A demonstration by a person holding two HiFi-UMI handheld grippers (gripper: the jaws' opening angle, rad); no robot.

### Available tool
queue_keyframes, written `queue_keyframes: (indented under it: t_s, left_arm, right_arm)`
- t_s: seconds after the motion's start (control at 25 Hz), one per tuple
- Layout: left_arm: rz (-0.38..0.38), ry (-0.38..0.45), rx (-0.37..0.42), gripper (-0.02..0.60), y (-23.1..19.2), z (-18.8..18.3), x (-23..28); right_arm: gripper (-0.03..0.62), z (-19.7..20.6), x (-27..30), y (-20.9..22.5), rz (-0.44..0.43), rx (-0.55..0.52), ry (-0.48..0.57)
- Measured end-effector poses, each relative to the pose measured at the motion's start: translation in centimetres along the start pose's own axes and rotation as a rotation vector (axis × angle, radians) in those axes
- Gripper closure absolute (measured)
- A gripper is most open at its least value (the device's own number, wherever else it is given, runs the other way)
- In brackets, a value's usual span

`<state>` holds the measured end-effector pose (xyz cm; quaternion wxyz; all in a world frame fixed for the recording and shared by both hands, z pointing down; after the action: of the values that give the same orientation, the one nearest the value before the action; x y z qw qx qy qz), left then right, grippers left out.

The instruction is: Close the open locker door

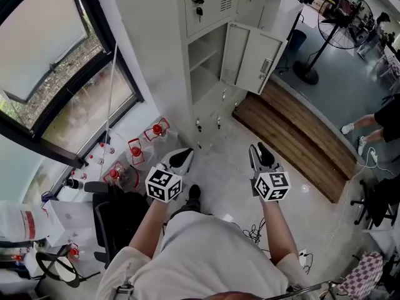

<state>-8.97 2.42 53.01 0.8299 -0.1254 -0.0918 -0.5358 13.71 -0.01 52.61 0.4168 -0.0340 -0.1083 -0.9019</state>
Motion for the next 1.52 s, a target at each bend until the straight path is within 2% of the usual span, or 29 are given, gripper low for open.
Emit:
queue_keyframes:
  t_s: [0.44, 0.88, 1.16, 1.52]
  left_arm:
    - [0.070, -0.012, -0.004, 0.566, -4.3, -2.9, 7.4]
    - [0.087, -0.011, -0.002, 0.566, -10.0, -4.2, 10.7]
    - [0.065, -0.030, -0.020, 0.566, -11.4, -4.0, 12.6]
    - [0.014, -0.029, -0.048, 0.566, -10.0, -5.4, 17.3]
  right_arm:
    - [0.490, -1.5, 7.4, 3.2, 0.036, 0.008, -0.031]
    - [0.490, -2.5, 14.2, 4.2, 0.052, 0.013, -0.034]
    - [0.490, -2.4, 17.0, 5.6, 0.032, 0.026, -0.049]
    - [0.490, -3.8, 19.3, 11.2, -0.022, 0.026, -0.063]
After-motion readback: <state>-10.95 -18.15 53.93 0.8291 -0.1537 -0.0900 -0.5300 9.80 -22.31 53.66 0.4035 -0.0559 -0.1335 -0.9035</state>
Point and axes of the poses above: the fingertips, and each gripper's own axes: x forward along the fingers, y to its right, z out of its underside, the point moved 1 cm from there along -x, backward along the fingers, and after that the axes turned 15 degrees about -z, right-handed, at the moved point
